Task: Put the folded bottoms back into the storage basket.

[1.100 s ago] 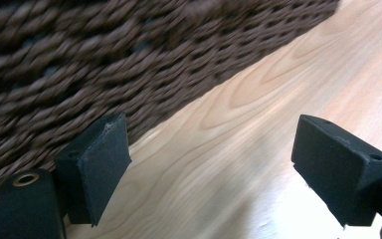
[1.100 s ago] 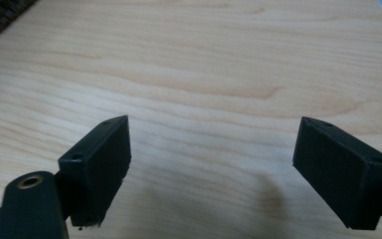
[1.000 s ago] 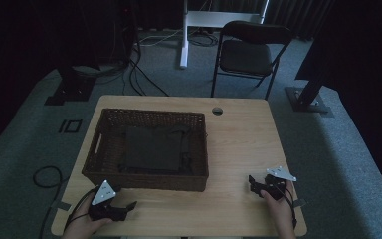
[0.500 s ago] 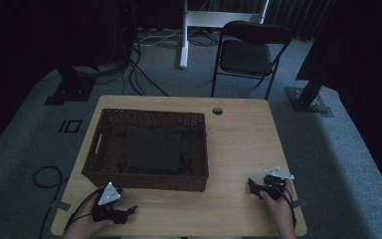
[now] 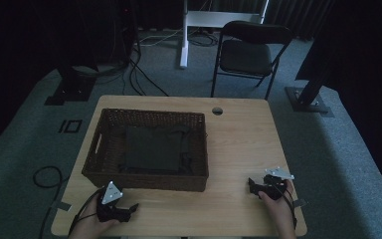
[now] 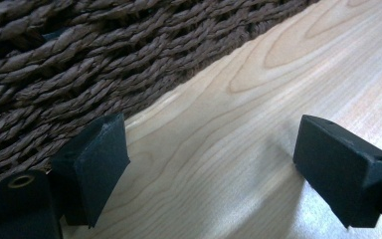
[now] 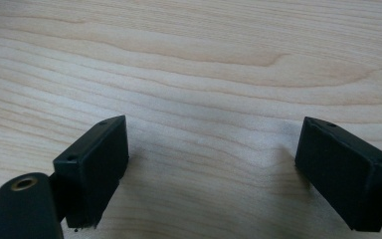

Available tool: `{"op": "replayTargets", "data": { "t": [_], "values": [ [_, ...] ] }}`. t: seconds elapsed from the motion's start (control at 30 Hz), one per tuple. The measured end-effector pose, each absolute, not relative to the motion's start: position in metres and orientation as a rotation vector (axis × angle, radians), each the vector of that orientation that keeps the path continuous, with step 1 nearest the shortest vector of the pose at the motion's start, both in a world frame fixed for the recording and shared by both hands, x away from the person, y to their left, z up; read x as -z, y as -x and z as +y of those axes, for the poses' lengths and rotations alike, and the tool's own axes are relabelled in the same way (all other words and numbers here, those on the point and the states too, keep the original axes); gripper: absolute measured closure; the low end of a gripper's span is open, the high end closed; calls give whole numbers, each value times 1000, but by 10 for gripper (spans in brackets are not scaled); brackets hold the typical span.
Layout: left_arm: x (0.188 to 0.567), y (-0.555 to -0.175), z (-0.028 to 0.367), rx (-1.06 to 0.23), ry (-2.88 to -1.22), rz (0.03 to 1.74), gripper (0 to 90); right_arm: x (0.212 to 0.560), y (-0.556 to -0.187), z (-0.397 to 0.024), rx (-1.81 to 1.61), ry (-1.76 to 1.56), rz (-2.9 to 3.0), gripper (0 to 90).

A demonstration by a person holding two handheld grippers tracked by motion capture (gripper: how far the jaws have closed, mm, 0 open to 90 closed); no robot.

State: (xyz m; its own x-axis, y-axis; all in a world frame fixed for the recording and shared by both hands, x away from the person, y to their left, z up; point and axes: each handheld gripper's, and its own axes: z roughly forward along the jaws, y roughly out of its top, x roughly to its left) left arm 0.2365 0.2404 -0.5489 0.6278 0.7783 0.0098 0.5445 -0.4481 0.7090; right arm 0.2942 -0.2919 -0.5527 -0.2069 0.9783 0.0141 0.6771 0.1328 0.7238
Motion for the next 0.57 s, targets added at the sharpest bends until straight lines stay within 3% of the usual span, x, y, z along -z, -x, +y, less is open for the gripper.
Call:
{"op": "replayTargets", "data": {
  "t": [0.17,0.57],
  "values": [
    [549,-234,227,-503,-2112,1182,134,553,-294,-292,-846,-1589,1945,128],
    [549,-234,224,-513,-2102,1213,107,553,-294,-292,-846,-1588,1946,127]
  ]
}}
